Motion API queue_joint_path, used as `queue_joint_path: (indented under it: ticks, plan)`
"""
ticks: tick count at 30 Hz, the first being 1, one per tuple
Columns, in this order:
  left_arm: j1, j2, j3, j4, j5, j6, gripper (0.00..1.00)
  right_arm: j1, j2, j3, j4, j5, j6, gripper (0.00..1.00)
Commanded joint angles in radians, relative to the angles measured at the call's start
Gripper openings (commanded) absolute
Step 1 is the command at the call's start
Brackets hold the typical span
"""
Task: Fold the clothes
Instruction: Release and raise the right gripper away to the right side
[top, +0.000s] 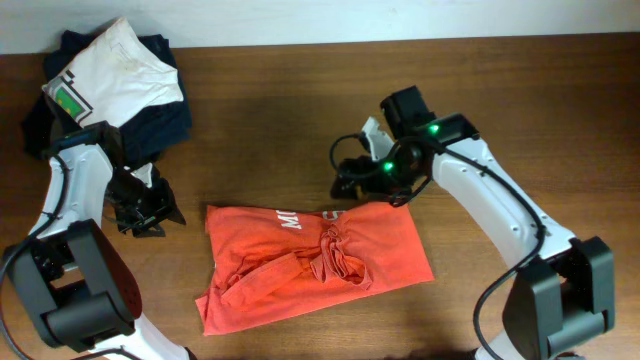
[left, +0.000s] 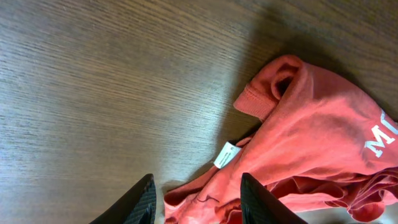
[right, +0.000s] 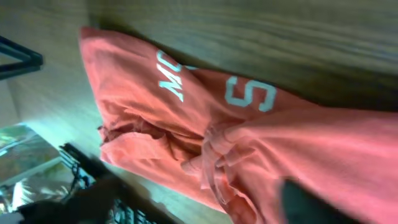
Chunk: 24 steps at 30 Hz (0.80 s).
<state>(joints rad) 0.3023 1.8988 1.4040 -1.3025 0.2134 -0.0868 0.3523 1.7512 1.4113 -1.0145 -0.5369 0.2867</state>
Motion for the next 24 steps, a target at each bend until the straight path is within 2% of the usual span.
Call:
queue_joint_path:
  ticks: [1,2,5,8,10,12,13,14,15,17,18,20,21,22,23,24]
  plan:
    - [-0.002,-0.003,-0.005,-0.011,0.012,0.009,0.43,0.043,0.021,-0.083,0.027,0.152,0.082,0.11]
    - [-0.001,-0.003,-0.005,-0.011,0.012,0.009,0.43,0.07,0.037,-0.129,0.073,0.153,0.125,0.04]
    - [-0.001,-0.003,-0.005,-0.011,0.012,0.009,0.43,0.138,0.103,-0.2,0.188,0.154,0.212,0.04]
    - [-0.001,-0.003,-0.005,-0.014,0.012,0.009,0.43,0.204,0.171,-0.2,0.299,0.125,0.22,0.04]
    - [-0.002,-0.003,-0.005,-0.029,0.016,0.009,0.42,0.197,0.168,-0.165,0.297,0.121,0.21,0.05]
    - [-0.003,-0.003,-0.005,-0.053,0.095,0.063,0.33,0.163,0.167,-0.05,0.159,0.1,0.134,0.09]
    - [-0.008,-0.013,-0.005,-0.069,0.155,0.108,0.33,0.123,0.166,0.077,0.005,0.104,0.059,0.29]
    - [-0.014,-0.027,-0.005,-0.078,0.158,0.114,0.33,0.08,0.166,0.191,-0.123,0.118,0.022,0.81]
    - [-0.024,-0.057,-0.005,-0.084,0.157,0.118,0.33,0.027,0.166,0.308,-0.242,0.154,-0.005,0.99]
    - [-0.069,-0.167,-0.005,-0.107,0.158,0.117,0.35,-0.118,0.166,0.512,-0.417,0.306,-0.01,0.99]
    - [-0.098,-0.223,-0.009,-0.148,0.158,0.117,0.39,-0.195,0.166,0.568,-0.467,0.334,-0.01,0.99]
    - [-0.149,-0.327,-0.067,-0.166,0.157,0.082,0.5,-0.348,0.167,0.584,-0.512,0.34,-0.01,0.99]
    - [-0.18,-0.399,-0.144,-0.132,0.156,0.057,0.61,-0.401,0.167,0.584,-0.516,0.34,-0.01,0.99]
    - [-0.201,-0.454,-0.223,-0.085,0.154,0.003,0.63,-0.453,0.167,0.584,-0.519,0.34,-0.01,0.99]
    - [-0.209,-0.485,-0.283,-0.038,0.153,-0.034,0.69,-0.494,0.167,0.584,-0.536,0.339,-0.01,0.99]
    - [-0.21,-0.512,-0.353,0.026,0.144,-0.078,0.81,-0.537,0.167,0.584,-0.56,0.339,-0.01,0.99]
